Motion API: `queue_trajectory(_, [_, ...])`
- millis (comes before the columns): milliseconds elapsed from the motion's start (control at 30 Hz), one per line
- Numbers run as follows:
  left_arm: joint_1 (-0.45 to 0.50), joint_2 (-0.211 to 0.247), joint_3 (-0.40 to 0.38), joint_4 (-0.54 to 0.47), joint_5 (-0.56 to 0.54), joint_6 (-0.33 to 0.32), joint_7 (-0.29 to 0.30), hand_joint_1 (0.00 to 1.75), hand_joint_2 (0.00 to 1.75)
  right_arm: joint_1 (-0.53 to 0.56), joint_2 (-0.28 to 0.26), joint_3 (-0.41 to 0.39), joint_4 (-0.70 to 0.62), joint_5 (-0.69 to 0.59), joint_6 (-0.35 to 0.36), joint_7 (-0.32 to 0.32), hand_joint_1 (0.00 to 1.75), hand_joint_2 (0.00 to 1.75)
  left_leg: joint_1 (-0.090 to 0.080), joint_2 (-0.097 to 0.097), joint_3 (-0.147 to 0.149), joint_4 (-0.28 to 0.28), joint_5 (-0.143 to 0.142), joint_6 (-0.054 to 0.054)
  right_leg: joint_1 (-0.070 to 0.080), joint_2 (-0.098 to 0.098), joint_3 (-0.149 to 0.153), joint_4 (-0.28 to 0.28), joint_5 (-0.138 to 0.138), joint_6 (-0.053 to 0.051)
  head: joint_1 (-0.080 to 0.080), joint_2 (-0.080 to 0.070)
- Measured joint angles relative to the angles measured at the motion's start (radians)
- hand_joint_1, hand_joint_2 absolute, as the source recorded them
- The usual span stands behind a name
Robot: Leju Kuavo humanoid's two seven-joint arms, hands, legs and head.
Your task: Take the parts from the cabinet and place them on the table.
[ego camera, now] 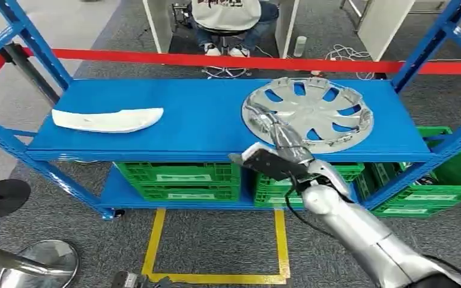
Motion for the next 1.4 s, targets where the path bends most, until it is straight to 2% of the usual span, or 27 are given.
queue_trajectory(100, [0.004,0.000,0.001,0.000,0.004,-0.004,0.006,0.00,0.00,-0.010,0.000,0.003,0.032,0.019,0.001,0.012,0.00,1.75,0.003,0.000,-0.001,-0.004,0.005,-0.011,0.004,0.002,-0.004,0.005,0.004,-0.013,0.000,0.000])
queue_trajectory(167, [0.003,0.001,0.006,0.000,0.014,-0.013,0.019,0.00,0.00,-0.042,0.002,0.008,0.061,0.040,0.024,0.041,0.00,1.75,0.003,0.001,-0.014,0.031,-0.026,-0.024,-0.004,0.000,-0.001,0.002,0.006,-0.024,-0.002,0.000])
queue_trajectory(233, [0.004,0.005,0.016,0.000,0.023,-0.013,0.035,0.00,0.00,-0.090,0.010,0.015,0.126,0.061,0.044,0.066,0.00,1.75,0.007,0.001,-0.084,0.182,-0.099,-0.033,-0.003,0.000,-0.001,0.002,0.006,-0.033,-0.005,0.000])
queue_trajectory(300, [0.008,0.008,0.022,0.000,0.025,-0.010,0.042,0.00,0.00,-0.139,0.015,0.028,0.211,0.088,0.050,0.080,0.00,1.75,0.008,0.001,-0.142,0.297,-0.130,-0.035,-0.002,-0.001,-0.001,0.002,0.005,-0.034,-0.007,0.000])
queue_trajectory(333, [0.009,0.010,0.023,0.000,0.024,-0.003,0.042,0.00,0.00,-0.157,0.019,0.030,0.251,0.095,0.053,0.088,0.00,1.75,0.008,0.002,-0.143,0.294,-0.113,-0.034,-0.002,-0.001,0.000,0.002,0.005,-0.034,-0.005,0.000])
queue_trajectory(367, [0.009,0.010,0.023,0.000,0.020,0.006,0.042,0.00,0.00,-0.178,0.022,0.032,0.290,0.101,0.061,0.095,0.00,1.75,0.008,0.002,-0.128,0.254,-0.077,-0.031,-0.001,-0.001,0.001,0.002,0.004,-0.034,-0.006,0.000])
queue_trajectory(433, [0.009,0.012,0.023,0.000,0.017,0.023,0.044,0.00,0.00,-0.225,0.029,0.036,0.367,0.114,0.082,0.111,0.00,1.75,0.006,0.002,-0.056,0.088,0.020,-0.017,0.000,0.000,0.003,0.002,0.004,-0.034,-0.006,0.000])
queue_trajectory(467, [0.010,0.013,0.023,0.000,0.023,0.021,0.050,0.00,0.00,-0.250,0.032,0.037,0.411,0.116,0.091,0.117,0.00,1.75,0.002,0.001,-0.031,0.028,0.034,-0.008,0.000,0.000,0.003,0.002,0.004,-0.032,-0.006,0.000])
queue_trajectory(500, [0.010,0.013,0.024,0.000,0.025,0.018,0.054,0.00,0.00,-0.268,0.033,0.038,0.449,0.121,0.095,0.121,0.00,1.75,-0.001,0.002,-0.024,0.011,0.030,-0.005,0.007,0.001,-0.001,0.004,0.003,-0.026,-0.005,0.000])
queue_trajectory(600, [0.013,0.014,0.025,0.000,0.025,0.022,0.057,0.00,0.00,-0.295,0.034,0.042,0.515,0.124,0.118,0.140,0.00,1.75,-0.003,0.001,-0.024,0.000,0.020,0.001,0.004,-0.004,-0.005,-0.003,0.009,-0.009,-0.005,0.000])
queue_trajectory(633, [0.013,0.012,0.025,0.000,0.024,0.035,0.059,0.00,0.00,-0.305,0.037,0.045,0.542,0.126,0.133,0.157,0.00,1.75,0.008,0.003,-0.015,-0.017,0.028,0.009,0.005,-0.004,-0.012,0.001,0.002,-0.002,-0.005,0.000])
queue_trajectory(667, [0.013,0.012,0.026,0.000,0.025,0.045,0.062,0.00,0.00,-0.317,0.037,0.047,0.565,0.128,0.142,0.166,0.00,1.75,0.007,0.004,-0.013,-0.020,0.030,0.013,0.004,-0.003,-0.023,0.021,-0.015,0.001,-0.001,0.000])
queue_trajectory(767, [0.011,0.009,0.031,0.000,0.032,0.063,0.075,0.00,0.00,-0.345,0.038,0.050,0.634,0.135,0.162,0.187,0.00,1.75,0.007,0.004,-0.014,-0.019,0.030,0.017,0.002,-0.002,-0.123,0.235,-0.112,0.008,0.003,0.000])
queue_trajectory(800, [0.011,0.009,0.032,0.000,0.034,0.066,0.076,0.00,0.00,-0.345,0.038,0.052,0.655,0.139,0.164,0.192,0.00,1.75,0.007,0.004,-0.014,-0.019,0.030,0.018,0.002,-0.002,-0.155,0.295,-0.125,0.012,0.005,0.000])
queue_trajectory(833, [0.011,0.009,0.036,0.000,0.034,0.067,0.078,0.00,0.00,-0.345,0.038,0.053,0.673,0.142,0.167,0.194,0.00,1.75,0.007,0.002,-0.013,-0.018,0.029,0.018,0.001,-0.003,-0.164,0.304,-0.113,0.013,0.004,0.000])
queue_trajectory(867, [0.012,0.008,0.039,0.000,0.034,0.068,0.078,0.00,0.00,-0.347,0.039,0.054,0.684,0.142,0.169,0.194,0.00,1.75,0.007,0.001,-0.012,-0.018,0.029,0.018,0.001,-0.003,-0.150,0.269,-0.081,0.013,0.004,0.000])
queue_trajectory(933, [0.011,0.007,0.041,0.000,0.035,0.068,0.078,0.00,0.00,-0.358,0.040,0.057,0.700,0.142,0.170,0.195,0.00,1.75,0.008,0.000,-0.011,-0.012,0.024,0.013,-0.002,-0.004,-0.071,0.095,0.015,0.012,0.004,0.000])
queue_trajectory(967, [0.011,0.006,0.042,0.000,0.035,0.068,0.078,0.00,0.00,-0.365,0.040,0.057,0.708,0.142,0.170,0.195,0.00,1.75,0.007,0.000,-0.012,-0.007,0.019,0.006,-0.002,-0.007,-0.040,0.023,0.029,0.011,0.005,0.000])
queue_trajectory(1000, [0.010,0.007,0.044,0.000,0.038,0.070,0.079,0.00,0.00,-0.372,0.042,0.058,0.717,0.143,0.173,0.197,0.00,1.75,-0.002,0.001,-0.020,0.003,0.016,0.000,0.002,-0.005,-0.016,0.003,0.017,0.007,0.006,0.000])
queue_trajectory(1033, [0.010,0.007,0.046,0.000,0.045,0.074,0.085,0.00,0.00,-0.373,0.050,0.060,0.722,0.145,0.175,0.199,0.00,1.75,-0.001,0.001,-0.022,0.001,0.019,-0.003,0.002,-0.002,-0.021,0.008,0.018,-0.001,0.002,0.000])
queue_trajectory(1100, [0.011,0.005,0.055,0.000,0.063,0.082,0.090,0.00,0.00,-0.369,0.050,0.062,0.736,0.148,0.180,0.204,0.00,1.75,0.002,0.003,-0.019,0.000,0.021,-0.007,0.006,0.000,-0.023,0.008,0.018,-0.009,0.004,0.000])
queue_trajectory(1133, [0.011,0.005,0.062,0.000,0.067,0.088,0.092,0.00,1.75,-0.369,0.052,0.063,0.742,0.149,0.183,0.205,0.00,1.75,0.001,0.003,-0.019,0.001,0.017,-0.012,0.000,0.000,-0.020,0.004,0.020,-0.018,0.005,0.000])
queue_trajectory(1200, [0.011,0.004,0.069,0.000,0.063,0.096,0.101,0.00,1.75,-0.371,0.060,0.063,0.748,0.156,0.198,0.208,0.00,1.75,0.003,0.003,-0.042,0.058,-0.029,-0.025,-0.004,-0.001,-0.017,0.003,0.021,-0.030,-0.003,0.000])
queue_trajectory(1300, [0.007,0.003,0.071,0.000,0.055,0.101,0.111,0.00,1.75,-0.369,0.071,0.071,0.778,0.171,0.251,0.232,0.00,1.75,0.006,0.003,-0.141,0.280,-0.125,-0.034,-0.003,-0.002,-0.018,0.003,0.020,-0.034,-0.002,0.000])
queue_trajectory(1333, [0.004,0.003,0.072,0.000,0.054,0.103,0.113,0.00,1.75,-0.368,0.072,0.075,0.787,0.178,0.264,0.239,0.00,1.75,0.006,0.003,-0.152,0.304,-0.122,-0.034,-0.002,-0.003,-0.017,0.003,0.020,-0.034,-0.001,0.000])
queue_trajectory(1367, [0.004,0.004,0.072,0.000,0.053,0.105,0.116,0.00,1.75,-0.369,0.075,0.077,0.795,0.183,0.273,0.244,0.00,1.75,0.006,0.003,-0.140,0.281,-0.096,-0.032,-0.002,-0.002,-0.017,0.003,0.020,-0.034,-0.002,0.000])
queue_trajectory(1400, [0.005,0.004,0.073,0.000,0.052,0.107,0.119,0.00,1.75,-0.374,0.078,0.079,0.802,0.192,0.285,0.254,0.00,1.75,0.006,0.003,-0.110,0.221,-0.054,-0.027,-0.002,-0.001,-0.016,0.003,0.020,-0.033,-0.002,0.000])
